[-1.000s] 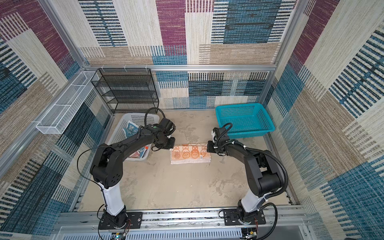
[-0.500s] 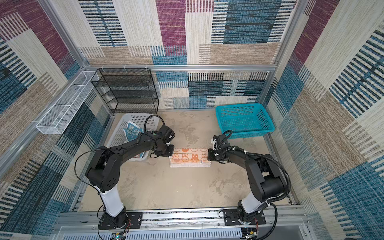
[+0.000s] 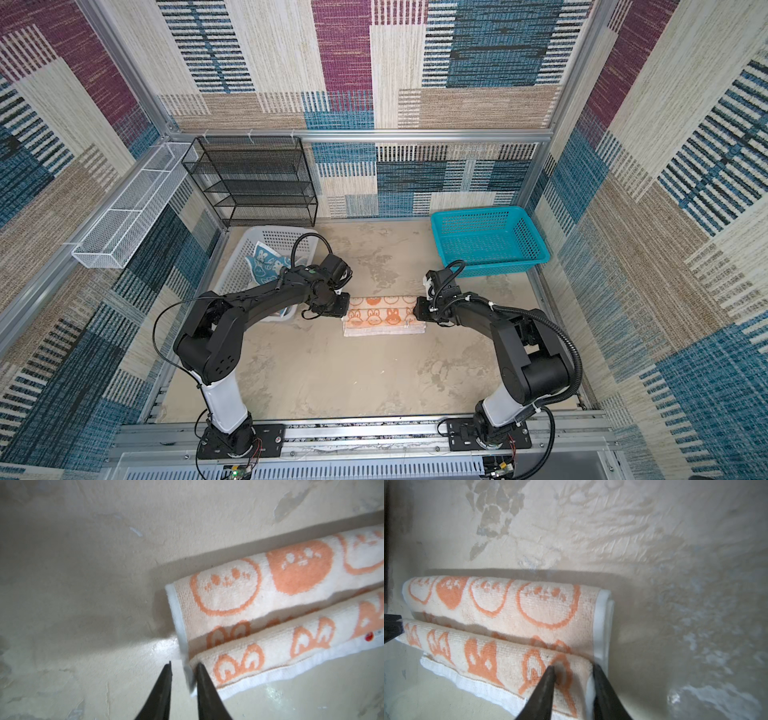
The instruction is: Fold and stack the towels
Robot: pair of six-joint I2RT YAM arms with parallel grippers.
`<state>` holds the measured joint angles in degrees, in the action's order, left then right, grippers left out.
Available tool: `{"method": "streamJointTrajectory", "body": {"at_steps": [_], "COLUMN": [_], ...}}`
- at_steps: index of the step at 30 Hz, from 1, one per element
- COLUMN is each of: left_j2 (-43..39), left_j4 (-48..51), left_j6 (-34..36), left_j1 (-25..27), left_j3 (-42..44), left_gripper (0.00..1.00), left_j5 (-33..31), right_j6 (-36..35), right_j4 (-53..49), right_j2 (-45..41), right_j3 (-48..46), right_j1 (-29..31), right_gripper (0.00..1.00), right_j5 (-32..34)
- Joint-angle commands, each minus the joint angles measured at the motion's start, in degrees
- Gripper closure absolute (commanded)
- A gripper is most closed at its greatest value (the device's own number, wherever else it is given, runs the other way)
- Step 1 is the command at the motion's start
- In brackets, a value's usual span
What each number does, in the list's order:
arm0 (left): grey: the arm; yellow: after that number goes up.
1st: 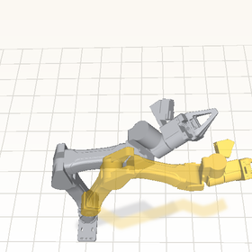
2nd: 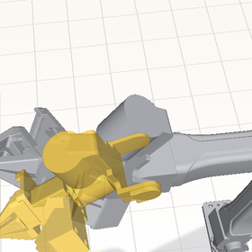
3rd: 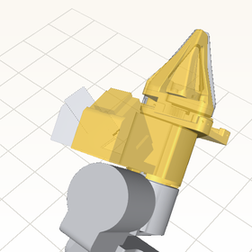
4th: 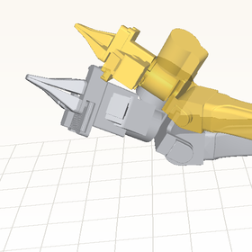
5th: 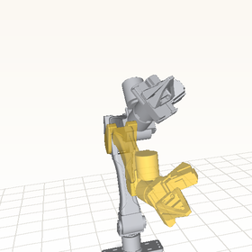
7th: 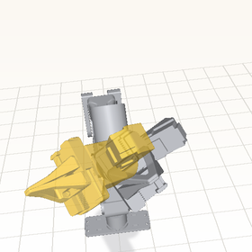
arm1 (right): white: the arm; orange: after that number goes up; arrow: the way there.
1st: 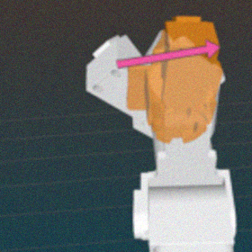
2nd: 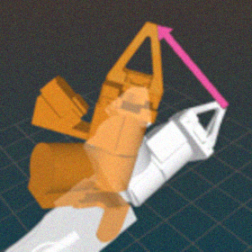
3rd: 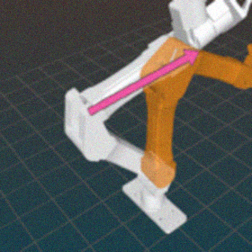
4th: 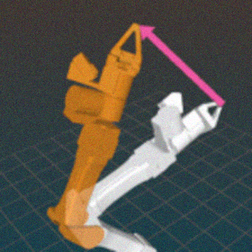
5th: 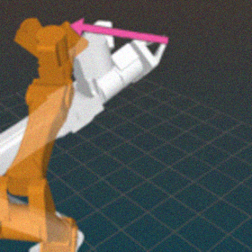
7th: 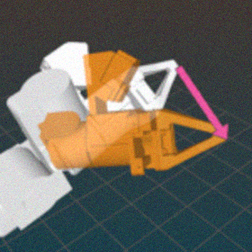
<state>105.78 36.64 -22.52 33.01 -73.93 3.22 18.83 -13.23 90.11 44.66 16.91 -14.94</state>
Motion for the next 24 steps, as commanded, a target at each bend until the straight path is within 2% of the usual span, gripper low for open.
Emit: {"method": "streamJointTrajectory", "body": {"at_steps": [1, 6, 10, 12, 16, 19, 22, 24], "left_j2": [-2.2, -6.4, -10.0, -11.3, -11.9, -11.8, -11.6, -11.2], "left_j4": [-0.5, -0.4, -0.2, -0.6, -7.9, -16.5, -24.3, -25.4], "left_j6": [-0.7, -1.4, -2.4, -3.5, -10.0, -17.2, -22.3, -22.6], "left_j1": [0.2, 0.5, 0.6, 0.6, 0.6, 0.8, 1.3, 1.9], "left_j3": [0.0, 0.3, -0.5, -1.5, 0.4, 5.9, 11.9, 13.5], "left_gripper": [0.60, 0.32, 0.08, 0.01, 0.01, 0.01, 0.01, 0.01], "left_j5": [-0.1, -0.1, 0.9, 3.0, 12.7, 19.0, 21.9, 21.9], "right_j6": [0.4, 0.3, 0.8, 2.0, 5.9, 9.1, 11.5, 11.5], "right_j4": [-0.8, -3.9, -5.8, -4.7, -0.5, 4.2, 9.0, 10.0], "right_j2": [-1.9, -6.3, -9.7, -10.6, -10.3, -10.9, -11.0, -10.7], "right_j3": [1.1, 3.1, 5.2, 5.4, 3.5, -0.8, -5.7, -8.0], "right_j1": [0.3, 0.5, 0.7, 0.6, 2.1, 2.8, 2.8, 2.7], "right_gripper": [0.49, 0.21, 0.06, 0.01, 0.01, 0.01, 0.01, 0.01], "right_j5": [0.8, 1.8, 1.7, -0.7, -6.6, -10.7, -14.3, -14.4]}}
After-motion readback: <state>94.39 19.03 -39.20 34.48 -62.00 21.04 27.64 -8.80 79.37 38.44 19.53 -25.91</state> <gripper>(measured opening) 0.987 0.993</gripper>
